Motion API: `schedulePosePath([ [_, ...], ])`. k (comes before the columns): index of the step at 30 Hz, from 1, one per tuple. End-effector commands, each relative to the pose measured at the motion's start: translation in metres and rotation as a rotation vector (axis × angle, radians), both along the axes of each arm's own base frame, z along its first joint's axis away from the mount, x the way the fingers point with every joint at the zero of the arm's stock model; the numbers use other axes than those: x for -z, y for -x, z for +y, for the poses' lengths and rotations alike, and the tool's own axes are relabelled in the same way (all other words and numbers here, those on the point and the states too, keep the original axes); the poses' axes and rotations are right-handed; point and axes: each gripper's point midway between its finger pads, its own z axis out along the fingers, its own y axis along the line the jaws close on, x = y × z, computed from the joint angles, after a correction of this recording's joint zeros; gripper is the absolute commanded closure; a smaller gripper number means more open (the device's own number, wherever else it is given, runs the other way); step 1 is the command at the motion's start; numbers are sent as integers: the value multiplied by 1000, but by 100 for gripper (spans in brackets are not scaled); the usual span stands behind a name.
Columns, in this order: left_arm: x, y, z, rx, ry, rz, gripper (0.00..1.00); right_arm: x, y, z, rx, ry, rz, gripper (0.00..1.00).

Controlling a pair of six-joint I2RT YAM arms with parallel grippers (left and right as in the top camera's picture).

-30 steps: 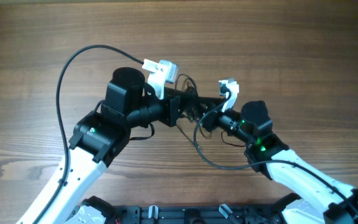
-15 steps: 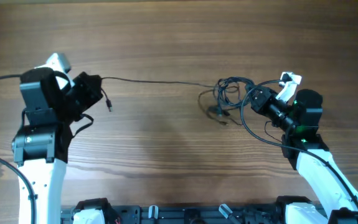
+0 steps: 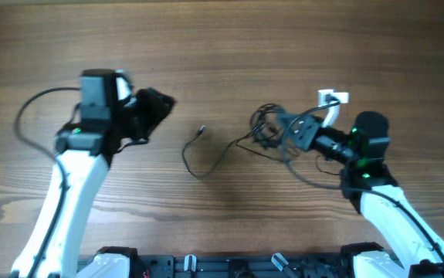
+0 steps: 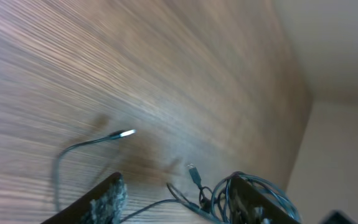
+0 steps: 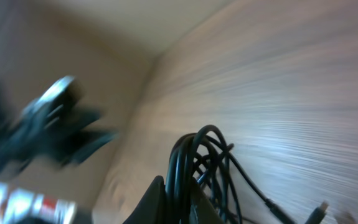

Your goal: Untangle cables

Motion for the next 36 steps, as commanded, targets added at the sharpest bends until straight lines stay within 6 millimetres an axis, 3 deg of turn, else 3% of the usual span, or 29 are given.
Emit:
schedulePosePath([
  [1, 15, -11, -45, 123, 20, -3, 41, -15, 28, 34, -200, 46, -202, 93],
  [3, 16, -15, -61, 168, 32, -30, 44, -14, 28, 34, -203, 48, -203, 96],
  [5, 4, -13, -85, 334, 38, -148, 53, -15, 32, 36, -221, 21, -167, 96],
  [7, -10, -3, -107, 523, 60, -271, 54, -16, 36, 38, -241, -6, -128, 96],
  [10, -17, 11, -121, 682, 67, -366, 60, -13, 44, 41, -287, -51, -50, 96],
  [12, -16, 16, -122, 727, 59, -383, 68, -11, 47, 43, -311, -63, -32, 96],
  [20, 2, 32, -111, 830, -15, -368, 64, -31, 37, 47, -315, -170, -32, 96],
  [31, 15, 49, -103, 828, -2, -250, 65, -34, 33, 47, -304, -170, -62, 96],
  [36, 18, 53, -105, 783, 25, -177, 59, -35, 31, 46, -290, -170, -70, 96],
])
